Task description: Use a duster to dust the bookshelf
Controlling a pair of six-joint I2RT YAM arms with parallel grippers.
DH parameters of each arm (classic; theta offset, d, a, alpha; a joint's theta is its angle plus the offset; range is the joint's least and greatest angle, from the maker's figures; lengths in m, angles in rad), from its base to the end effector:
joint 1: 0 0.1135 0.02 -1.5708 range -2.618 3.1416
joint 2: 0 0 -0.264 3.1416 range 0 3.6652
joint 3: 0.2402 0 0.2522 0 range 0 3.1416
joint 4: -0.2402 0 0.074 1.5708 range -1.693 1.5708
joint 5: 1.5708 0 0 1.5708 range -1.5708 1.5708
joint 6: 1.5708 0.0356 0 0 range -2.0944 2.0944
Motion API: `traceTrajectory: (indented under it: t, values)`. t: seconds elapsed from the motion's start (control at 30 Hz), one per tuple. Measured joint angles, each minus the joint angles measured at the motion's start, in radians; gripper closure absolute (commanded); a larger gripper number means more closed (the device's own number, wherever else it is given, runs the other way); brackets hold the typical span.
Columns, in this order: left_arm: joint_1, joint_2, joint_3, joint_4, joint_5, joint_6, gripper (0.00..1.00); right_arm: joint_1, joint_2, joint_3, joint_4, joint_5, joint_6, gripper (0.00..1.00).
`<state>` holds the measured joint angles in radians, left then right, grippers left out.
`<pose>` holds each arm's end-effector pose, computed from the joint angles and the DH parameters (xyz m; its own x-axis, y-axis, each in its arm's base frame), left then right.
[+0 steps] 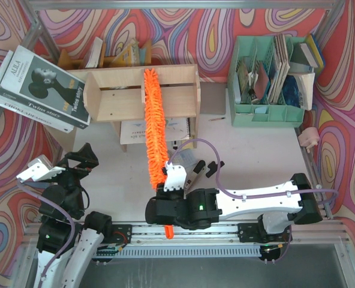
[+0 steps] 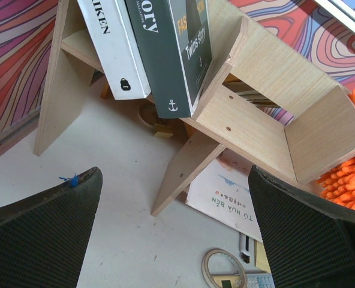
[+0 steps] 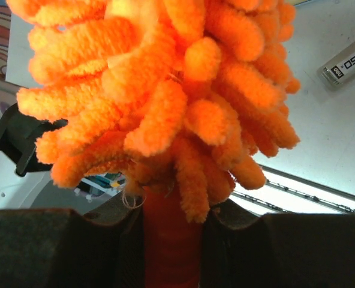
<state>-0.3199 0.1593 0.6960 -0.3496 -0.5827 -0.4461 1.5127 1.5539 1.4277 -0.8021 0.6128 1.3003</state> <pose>0.0452 0.0057 0.3515 0.2674 -0.4681 -0.8422 -0.1499 0.8432 -0.5163 0.0395 0.3262 0.3236 -0.7801 0.1638 -0.6038 -0.1681 0.8748 0.4544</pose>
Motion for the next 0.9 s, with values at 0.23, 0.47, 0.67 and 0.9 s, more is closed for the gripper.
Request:
traceTrajectory:
  t: [0.23,0.47,0.67,0.9]
  values:
    - [0.000,0.000,0.000,0.000,0.002,0.000,0.02,-0.002,-0.003,0.003,-0.035,0.027,0.039,1.00]
    - [0.000,0.000,0.000,0.000,0.003,-0.002,0.02,0.000,-0.110,-0.098,-0.169,0.052,0.240,1.00]
    - [0.000,0.000,0.000,0.000,0.003,-0.003,0.01,0.000,-0.116,-0.092,-0.259,0.077,0.360,1.00]
    - [0.000,0.000,0.000,0.000,0.003,-0.003,0.01,0.001,-0.113,-0.049,-0.346,0.099,0.431,1.00]
